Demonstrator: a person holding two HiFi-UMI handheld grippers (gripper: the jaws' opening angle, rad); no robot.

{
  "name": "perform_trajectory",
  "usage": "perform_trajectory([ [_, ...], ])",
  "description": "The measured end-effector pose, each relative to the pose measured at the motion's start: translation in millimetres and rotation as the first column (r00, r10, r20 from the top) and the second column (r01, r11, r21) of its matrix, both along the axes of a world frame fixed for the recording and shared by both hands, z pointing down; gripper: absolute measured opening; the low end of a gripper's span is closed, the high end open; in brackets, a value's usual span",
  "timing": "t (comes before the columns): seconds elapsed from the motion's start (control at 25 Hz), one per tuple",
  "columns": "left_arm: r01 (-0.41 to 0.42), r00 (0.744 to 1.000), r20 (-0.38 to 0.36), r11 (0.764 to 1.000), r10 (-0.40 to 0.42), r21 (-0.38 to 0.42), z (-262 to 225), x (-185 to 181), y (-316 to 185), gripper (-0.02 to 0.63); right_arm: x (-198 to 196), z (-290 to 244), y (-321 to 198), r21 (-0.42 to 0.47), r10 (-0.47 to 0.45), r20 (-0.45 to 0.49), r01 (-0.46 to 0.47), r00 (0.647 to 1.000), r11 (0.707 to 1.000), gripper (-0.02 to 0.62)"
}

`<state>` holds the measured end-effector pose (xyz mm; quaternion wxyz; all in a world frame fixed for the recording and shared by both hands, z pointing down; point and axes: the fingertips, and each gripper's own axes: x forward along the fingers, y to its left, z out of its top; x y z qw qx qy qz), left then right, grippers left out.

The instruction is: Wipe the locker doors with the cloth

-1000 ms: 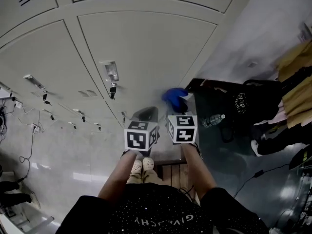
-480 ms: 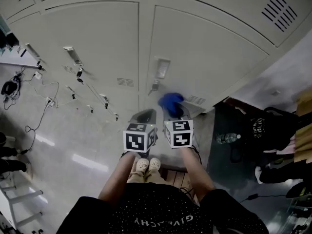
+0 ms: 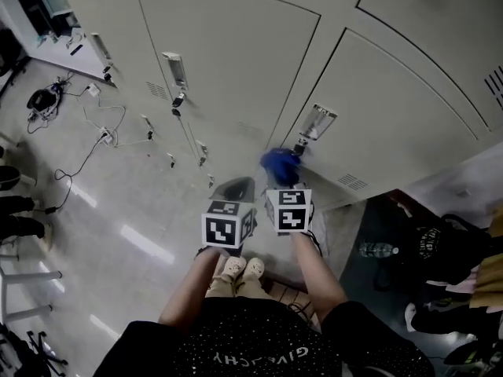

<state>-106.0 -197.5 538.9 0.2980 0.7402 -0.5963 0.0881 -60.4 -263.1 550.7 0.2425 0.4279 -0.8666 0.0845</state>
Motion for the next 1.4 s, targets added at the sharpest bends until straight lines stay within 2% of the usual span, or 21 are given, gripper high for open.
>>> perform_trajectory([
  [0.28, 0.02, 1.0, 0.008, 1.0, -0.02, -0.011, 3, -8, 2, 0.009, -1, 2, -15, -0.009, 0.024, 0.017, -0.023, 1.0, 1.0, 0.094],
  [0.6, -0.018, 1.0, 0.013, 1.0, 0.018, -0.004, 0, 15, -7, 0.009, 26, 2, -11, -0.022, 0.052, 0.016, -0.052, 0.999, 0.998, 0.094],
  [0.96, -0.148, 0.989, 0.005, 0.989, 0.148, -0.01, 2, 77, -12, 0.009, 92, 4, -5, -0.03, 0.165, 0.01, -0.165, 0.986, 0.986, 0.094],
  [1.4, -0.292, 0.956, 0.01, 0.956, 0.293, -0.017, 7, 156, -9, 0.009, 192, 7, 3, -0.035, 0.335, 0.001, -0.335, 0.942, 0.941, 0.094],
])
